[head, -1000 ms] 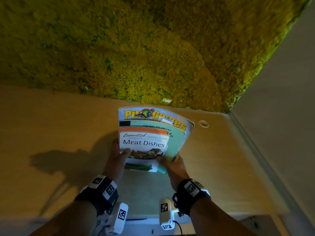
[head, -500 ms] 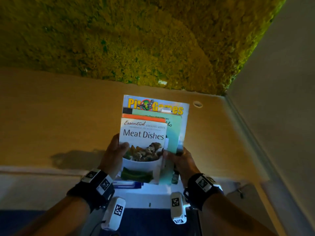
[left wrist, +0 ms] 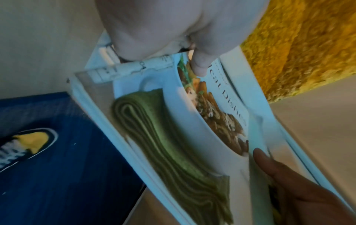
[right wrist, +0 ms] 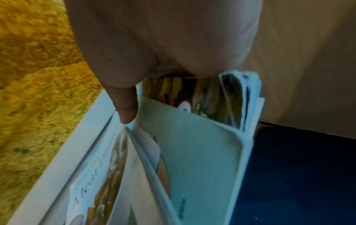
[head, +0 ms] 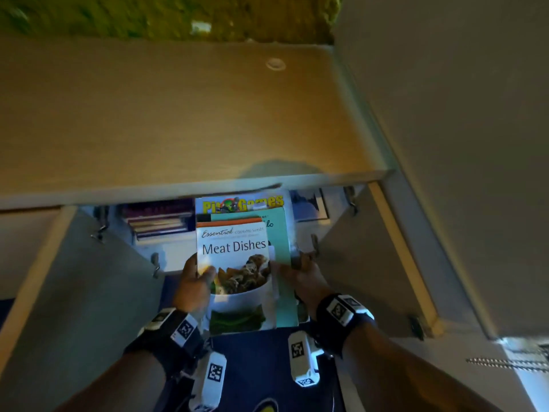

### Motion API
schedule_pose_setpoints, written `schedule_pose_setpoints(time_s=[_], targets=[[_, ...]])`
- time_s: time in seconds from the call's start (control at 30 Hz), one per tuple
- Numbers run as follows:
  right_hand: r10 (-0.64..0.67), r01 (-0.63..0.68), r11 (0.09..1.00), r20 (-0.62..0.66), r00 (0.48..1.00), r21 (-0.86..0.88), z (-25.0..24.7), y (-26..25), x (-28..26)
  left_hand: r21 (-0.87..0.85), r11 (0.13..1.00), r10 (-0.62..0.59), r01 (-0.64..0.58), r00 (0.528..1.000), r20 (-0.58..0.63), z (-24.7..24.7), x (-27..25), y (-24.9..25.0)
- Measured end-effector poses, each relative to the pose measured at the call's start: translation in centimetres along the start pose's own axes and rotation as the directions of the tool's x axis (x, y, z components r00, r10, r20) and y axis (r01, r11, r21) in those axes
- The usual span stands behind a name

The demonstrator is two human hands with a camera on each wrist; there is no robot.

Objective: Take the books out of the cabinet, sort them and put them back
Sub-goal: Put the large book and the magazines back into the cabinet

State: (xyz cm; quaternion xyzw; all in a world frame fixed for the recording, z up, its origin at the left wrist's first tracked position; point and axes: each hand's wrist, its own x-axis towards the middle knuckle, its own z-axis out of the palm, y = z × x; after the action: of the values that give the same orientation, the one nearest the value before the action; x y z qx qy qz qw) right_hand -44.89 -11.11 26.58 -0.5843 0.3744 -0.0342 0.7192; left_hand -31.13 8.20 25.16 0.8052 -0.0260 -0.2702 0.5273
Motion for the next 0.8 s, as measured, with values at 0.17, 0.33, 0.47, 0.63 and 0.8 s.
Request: schedule_pose_setpoints(time_s=[0.17, 0.33, 0.47, 0.63, 0.8], targets=[[0.114, -0.116, 0.989, -0.023, 0.993, -0.089, -0.7, 5.0, 1.8, 0.083, 0.986, -0.149, 0.144, 0.987, 0.057, 2.8, 2.2, -4.3], [0.125, -0.127, 0.965, -0.024, 0.992, -0.229, 0.0, 7.9, 9.1, 0.154, 0.974, -0.171, 0.164, 0.985, 0.032, 5.1, 10.0, -7.4], [0.047, -0.054, 0.920, -0.026, 0.999, -0.389, 0.5, 7.5, 18.7, 0.231, 0.968, -0.110, 0.095, 0.992, 0.055, 6.6, 18.1, -6.4], [-0.198, 0.173, 0.853, 0.003, 0.980, -0.492, 0.9, 6.3, 32.0, 0.279, 0.942, 0.166, -0.186, 0.981, 0.097, 8.6, 30.8, -6.6], [-0.292, 0.218, 0.804, -0.048, 0.955, -0.554, 1.5, 7.6, 41.2, 0.281, 0.920, 0.283, -0.275, 0.959, 0.011, 10.6, 39.8, -8.8]])
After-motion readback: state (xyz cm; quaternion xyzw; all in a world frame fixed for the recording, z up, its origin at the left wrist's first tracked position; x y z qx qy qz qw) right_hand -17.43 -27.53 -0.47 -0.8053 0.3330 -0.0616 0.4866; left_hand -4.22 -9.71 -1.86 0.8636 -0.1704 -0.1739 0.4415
